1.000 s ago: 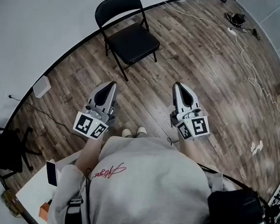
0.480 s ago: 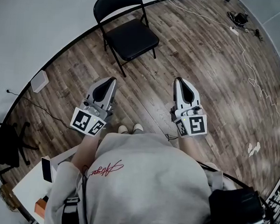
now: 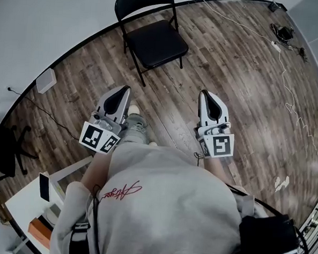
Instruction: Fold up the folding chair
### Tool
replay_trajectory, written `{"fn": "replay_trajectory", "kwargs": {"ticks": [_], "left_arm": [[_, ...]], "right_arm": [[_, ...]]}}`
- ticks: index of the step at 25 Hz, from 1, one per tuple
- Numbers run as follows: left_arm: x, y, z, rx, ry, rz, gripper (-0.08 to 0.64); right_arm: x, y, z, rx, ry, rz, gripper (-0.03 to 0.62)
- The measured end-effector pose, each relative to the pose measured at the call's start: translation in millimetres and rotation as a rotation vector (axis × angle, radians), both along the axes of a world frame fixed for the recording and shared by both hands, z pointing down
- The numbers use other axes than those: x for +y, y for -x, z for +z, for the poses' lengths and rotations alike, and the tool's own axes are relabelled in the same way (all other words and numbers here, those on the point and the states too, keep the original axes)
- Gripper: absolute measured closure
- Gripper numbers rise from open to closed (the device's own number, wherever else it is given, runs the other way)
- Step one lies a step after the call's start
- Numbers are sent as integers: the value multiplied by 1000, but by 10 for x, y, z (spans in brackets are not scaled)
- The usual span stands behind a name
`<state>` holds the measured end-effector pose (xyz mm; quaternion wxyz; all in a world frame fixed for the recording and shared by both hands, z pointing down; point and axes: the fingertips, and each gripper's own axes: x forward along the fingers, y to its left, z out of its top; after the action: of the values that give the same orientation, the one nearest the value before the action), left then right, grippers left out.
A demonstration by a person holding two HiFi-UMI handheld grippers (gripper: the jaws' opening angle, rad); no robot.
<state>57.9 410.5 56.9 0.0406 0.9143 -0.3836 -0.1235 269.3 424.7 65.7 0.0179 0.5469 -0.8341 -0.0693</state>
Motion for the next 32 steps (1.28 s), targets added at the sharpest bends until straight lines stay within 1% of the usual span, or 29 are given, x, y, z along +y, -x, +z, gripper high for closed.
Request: {"fn": "replay_trajectory", "kwargs": {"ticks": [2,4,8,13,18,20,23,24,25,26,27,28,29,30,32], "left_arm": [[-168,89,52,-2,9,-20,543],[-401,162,56,11,5,-35,543],[-970,234,82,5,-13,-30,543],[-1976,330,136,-3,1,-15,542],[-2974,421,87,-68,7,24,541],[-3334,453,102,-88,30,45,541],[-3801,433,288,-132,110,115,540],[-3938,431,372,-150,131,130,532],[-4064,441,456,-165,152,133,479],[-4177,461,539,-179,177,128,383],[-4283,488,621,-192,203,121,334],[-4395,522,704,-201,228,110,323],[-4523,569,797,-205,253,94,308],[-4666,634,909,-207,282,72,297],[-4969,813,1201,-215,350,19,274]], "right_arm": [[-161,40,46,18,-2,-9,575],[-383,74,76,18,-3,-7,575],[-881,177,147,37,-8,9,575],[-1760,363,225,20,8,24,575],[-2701,670,119,21,-22,42,575],[-3034,753,78,-9,-21,62,575],[-3444,797,-68,-49,-42,105,574],[-3555,798,-98,-52,-49,115,574],[-3650,795,-94,-52,-45,120,574],[-3727,788,-49,-53,-26,121,574],[-3792,774,33,-56,5,122,572],[-3854,745,141,-65,42,125,535],[-3912,698,271,-89,84,131,403],[-3963,635,420,-132,129,141,371],[-4031,483,785,-236,226,178,365]]}}
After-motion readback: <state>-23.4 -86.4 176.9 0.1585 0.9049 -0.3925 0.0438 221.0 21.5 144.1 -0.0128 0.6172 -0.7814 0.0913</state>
